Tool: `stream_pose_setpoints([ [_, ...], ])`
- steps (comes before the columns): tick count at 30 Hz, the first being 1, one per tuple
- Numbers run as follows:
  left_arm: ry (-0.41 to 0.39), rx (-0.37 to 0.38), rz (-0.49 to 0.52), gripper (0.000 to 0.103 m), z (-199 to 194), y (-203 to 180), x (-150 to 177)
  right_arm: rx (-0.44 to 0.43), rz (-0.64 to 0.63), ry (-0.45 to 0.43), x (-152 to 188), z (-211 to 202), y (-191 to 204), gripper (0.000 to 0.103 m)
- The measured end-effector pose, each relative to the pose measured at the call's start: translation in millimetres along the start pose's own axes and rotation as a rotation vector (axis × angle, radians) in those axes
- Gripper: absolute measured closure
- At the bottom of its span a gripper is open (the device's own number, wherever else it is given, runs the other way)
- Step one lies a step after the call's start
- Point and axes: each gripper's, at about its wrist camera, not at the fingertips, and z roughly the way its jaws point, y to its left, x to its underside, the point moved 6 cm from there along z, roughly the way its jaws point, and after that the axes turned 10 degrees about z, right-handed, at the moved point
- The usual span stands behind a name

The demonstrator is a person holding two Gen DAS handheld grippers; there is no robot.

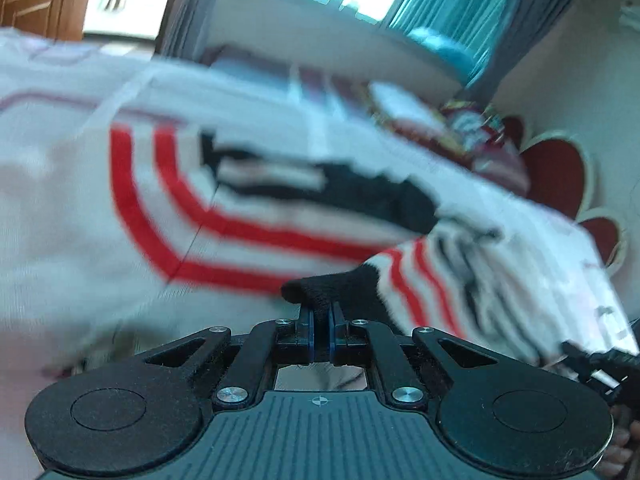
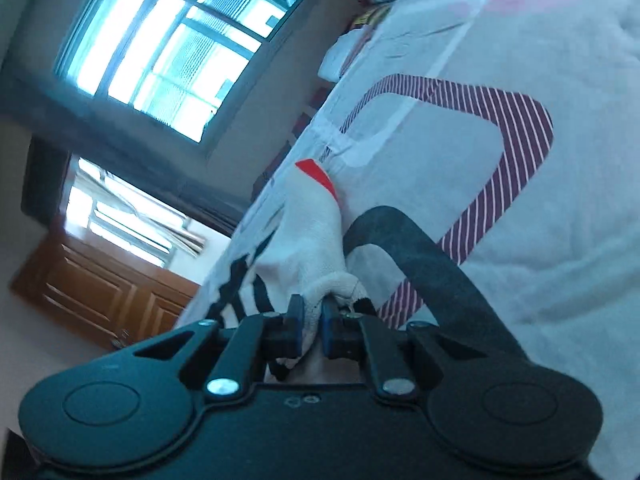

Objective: Fold small clothes

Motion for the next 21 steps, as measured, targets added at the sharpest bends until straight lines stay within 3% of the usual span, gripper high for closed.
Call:
stream_pose_setpoints([
  [2,-0.014,0.017,-0.033,0.097,-2,3,3,0.034,-0.005,0.016,1,5,-7,0.093],
  [5,-0.071,0.048,-0.045,0.097,-20,-2,-7,0.011,-0.017,0.008,0,-2,-1,0.093],
  [8,-0.036,-0.008,0.009,0.097,-15,-4,-8,-0.018,-0.046,0.005,3,-14,3,0.093],
  [11,0.023,-0.039,0.027,0.096,-1,-2,2,0.077,-0.057,0.073,8,5,-10,0.094],
  [12,0.025,-0.045,0.040,0.095,-4,-3,2,0.060,-0.040,0.070,8,4,-13,0.096],
  [13,0.017,-0.075,0.052,0.092,-10,-3,0,0.055,-0.022,0.079,7,2,-13,0.095],
  [14,-0.006,-0.121,0.062,0.084,-18,-2,-3,0.043,-0.016,0.080,5,-4,-11,0.087],
  [15,-0.048,-0.183,0.078,0.066,-31,0,-7,0.026,-0.032,0.059,2,-14,-7,0.077],
  [16,-0.093,-0.201,0.090,0.058,-41,-1,-12,0.008,-0.071,0.027,-1,-27,-1,0.076],
  [18,-0.149,-0.150,0.126,0.056,-49,-13,-23,-0.018,-0.150,-0.016,-9,-44,11,0.077],
  [21,-0.133,-0.075,0.231,0.056,-26,-49,-33,-0.004,-0.264,-0.057,-22,-37,29,0.082],
])
